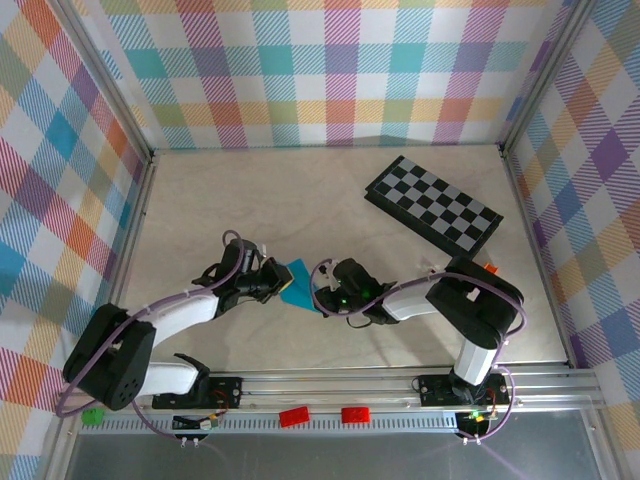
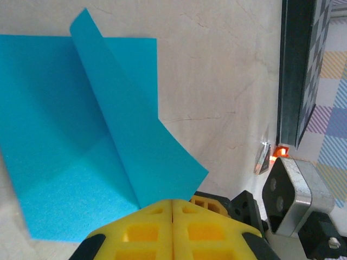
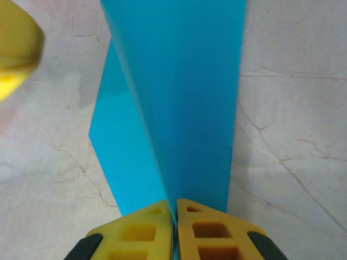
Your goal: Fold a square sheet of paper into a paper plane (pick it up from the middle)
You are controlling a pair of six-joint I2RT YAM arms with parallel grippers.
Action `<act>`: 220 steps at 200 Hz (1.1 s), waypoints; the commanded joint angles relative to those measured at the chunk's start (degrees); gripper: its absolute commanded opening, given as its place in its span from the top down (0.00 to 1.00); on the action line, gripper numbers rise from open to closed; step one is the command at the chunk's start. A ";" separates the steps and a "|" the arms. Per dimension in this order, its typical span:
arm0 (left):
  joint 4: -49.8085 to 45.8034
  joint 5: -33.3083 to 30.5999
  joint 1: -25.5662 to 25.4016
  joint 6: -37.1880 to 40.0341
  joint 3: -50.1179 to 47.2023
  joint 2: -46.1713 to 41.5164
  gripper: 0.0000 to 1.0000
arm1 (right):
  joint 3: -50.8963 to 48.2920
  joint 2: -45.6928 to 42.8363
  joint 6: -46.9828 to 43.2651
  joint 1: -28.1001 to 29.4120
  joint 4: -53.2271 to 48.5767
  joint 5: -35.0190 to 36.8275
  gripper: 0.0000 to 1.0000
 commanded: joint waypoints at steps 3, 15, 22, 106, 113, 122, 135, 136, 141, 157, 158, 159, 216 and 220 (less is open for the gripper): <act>8.87 2.23 -0.55 -2.13 -0.26 3.12 0.94 | 0.67 2.19 4.18 -0.52 0.57 -5.38 0.90; 9.69 1.99 -0.68 -2.67 0.03 4.69 0.94 | 0.60 2.54 5.49 -0.92 1.13 -6.11 0.90; 10.90 1.78 -0.84 -3.11 -0.10 5.44 0.94 | 0.55 2.64 6.25 -1.08 1.25 -6.45 0.90; 12.39 -1.79 -1.68 -3.42 1.22 12.44 0.96 | -0.45 3.93 8.82 -2.37 3.78 -9.27 0.86; 12.20 -2.18 -1.69 -3.43 1.09 12.73 0.96 | -0.48 3.85 8.89 -2.53 3.49 -9.36 0.85; 11.07 -2.30 -1.69 -3.36 1.37 13.22 0.96 | -0.58 3.71 8.83 -2.72 3.47 -9.20 0.84; 9.50 -2.29 -1.69 -2.83 2.04 13.86 0.96 | -1.05 3.70 8.85 -2.90 4.25 -9.41 0.83; 9.50 -2.30 -1.69 -2.83 2.05 13.92 0.97 | -1.07 3.70 8.82 -2.90 4.37 -9.47 0.83; 9.56 -2.30 -1.69 -2.89 2.14 14.25 0.97 | -1.16 3.77 8.90 -2.98 4.63 -9.74 0.83; 9.58 -2.35 -1.69 -2.91 2.26 14.96 0.97 | -1.29 4.06 9.29 -3.07 4.91 -9.89 0.82; 9.62 -2.33 -1.69 -2.91 2.29 14.99 0.97 | -1.32 4.06 9.30 -3.07 4.96 -9.89 0.82; 9.64 -2.32 -1.69 -2.91 2.30 15.05 0.97 | -1.34 4.10 9.26 -3.07 5.03 -9.89 0.82; 11.42 -0.23 -1.84 -1.56 3.50 15.77 0.96 | -1.37 4.14 9.27 -3.16 4.60 -9.78 0.83; 11.47 -0.05 -1.85 -1.38 3.54 15.63 0.96 | -1.34 4.15 9.23 -3.18 4.48 -9.80 0.83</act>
